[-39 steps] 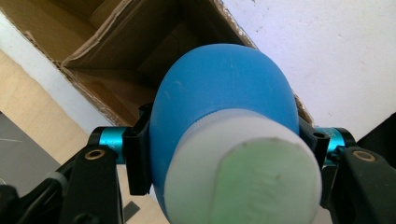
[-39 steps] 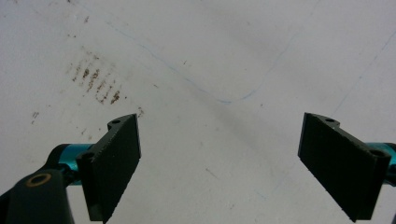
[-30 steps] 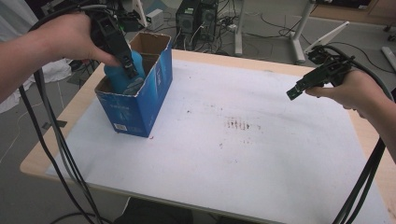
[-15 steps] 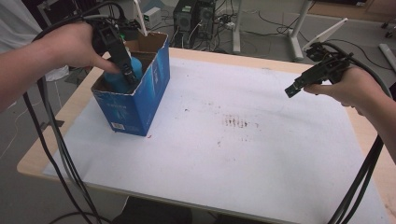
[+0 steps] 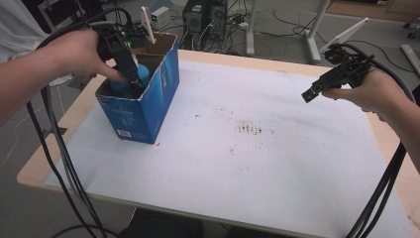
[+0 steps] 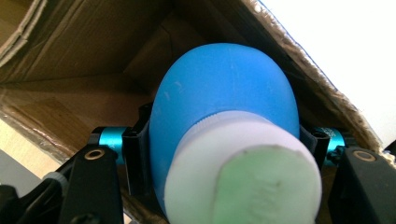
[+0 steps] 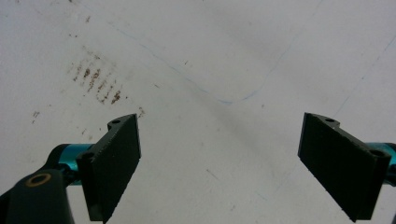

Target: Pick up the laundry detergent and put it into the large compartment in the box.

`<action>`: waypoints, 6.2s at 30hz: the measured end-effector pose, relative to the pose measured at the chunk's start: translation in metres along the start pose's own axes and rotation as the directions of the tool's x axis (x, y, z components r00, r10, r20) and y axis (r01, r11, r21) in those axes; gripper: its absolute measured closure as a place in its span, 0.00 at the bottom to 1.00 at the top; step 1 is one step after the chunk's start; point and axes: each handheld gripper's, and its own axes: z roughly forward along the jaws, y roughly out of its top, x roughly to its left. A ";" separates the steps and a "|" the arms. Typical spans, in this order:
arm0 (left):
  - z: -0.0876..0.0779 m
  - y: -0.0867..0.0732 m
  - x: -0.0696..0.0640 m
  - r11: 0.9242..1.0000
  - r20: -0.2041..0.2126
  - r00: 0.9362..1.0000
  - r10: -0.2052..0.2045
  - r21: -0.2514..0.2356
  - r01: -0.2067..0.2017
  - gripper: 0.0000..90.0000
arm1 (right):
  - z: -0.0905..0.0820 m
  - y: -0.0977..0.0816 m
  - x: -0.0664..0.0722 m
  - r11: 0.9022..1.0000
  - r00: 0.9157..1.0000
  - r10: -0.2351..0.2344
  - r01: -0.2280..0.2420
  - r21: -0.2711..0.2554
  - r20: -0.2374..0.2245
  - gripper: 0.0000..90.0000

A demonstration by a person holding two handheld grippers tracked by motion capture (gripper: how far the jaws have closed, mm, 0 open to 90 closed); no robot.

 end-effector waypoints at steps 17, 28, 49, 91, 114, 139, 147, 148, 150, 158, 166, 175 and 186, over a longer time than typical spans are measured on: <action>0.007 -0.002 0.000 1.000 -0.005 1.000 -0.001 -0.006 0.001 0.42 | 0.002 -0.002 -0.002 1.000 1.000 0.000 0.000 0.000 0.000 0.14; 0.007 0.000 0.000 1.000 -0.002 1.000 0.001 -0.010 -0.001 0.41 | 0.001 -0.003 -0.002 1.000 1.000 0.006 -0.006 0.001 0.003 0.14; 0.008 0.001 0.001 1.000 -0.009 1.000 -0.002 0.000 0.002 0.37 | 0.000 -0.005 -0.002 1.000 1.000 0.003 -0.003 0.002 0.000 0.14; -0.049 0.004 -0.003 0.993 -0.070 0.991 0.115 -0.013 -0.116 0.23 | -0.006 -0.010 -0.005 1.000 1.000 0.012 -0.012 -0.017 -0.007 0.14; -0.064 0.057 -0.072 0.940 -0.062 0.941 0.333 -0.055 -0.336 0.22 | -0.013 -0.016 -0.007 0.999 1.000 0.013 -0.013 -0.032 0.003 0.14; -0.009 0.117 -0.146 0.858 -0.016 0.863 0.505 -0.101 -0.503 0.22 | -0.033 -0.033 -0.006 0.999 0.999 0.014 -0.012 -0.042 0.046 0.14; 0.008 0.119 -0.150 0.863 -0.009 0.869 0.495 -0.113 -0.493 0.22 | -0.033 -0.033 -0.007 0.999 0.999 0.006 -0.005 -0.043 0.039 0.14; 0.011 0.118 -0.150 0.864 -0.008 0.870 0.493 -0.115 -0.491 0.22 | -0.033 -0.032 -0.006 0.999 0.999 0.002 0.000 -0.044 0.036 0.14; 0.011 0.118 -0.149 0.864 -0.012 0.870 0.493 -0.113 -0.491 0.22 | -0.032 -0.031 -0.004 0.999 0.999 -0.003 0.005 -0.045 0.036 0.14; 0.011 0.117 -0.147 0.869 -0.014 0.875 0.484 -0.111 -0.482 0.22 | -0.032 -0.028 0.003 0.998 0.999 -0.025 0.027 -0.048 0.031 0.14; 0.009 0.113 -0.144 0.874 -0.014 0.879 0.477 -0.105 -0.475 0.22 | -0.030 -0.025 0.004 0.999 0.999 -0.031 0.032 -0.042 0.026 0.14; 0.009 0.113 -0.144 0.873 -0.009 0.877 0.480 -0.099 -0.478 0.22 | -0.028 -0.024 0.004 0.999 0.999 -0.032 0.033 -0.038 0.022 0.14; 0.009 0.113 -0.144 0.876 -0.002 0.880 0.475 -0.095 -0.473 0.22 | -0.028 -0.025 0.002 0.999 0.999 -0.030 0.031 -0.034 0.019 0.14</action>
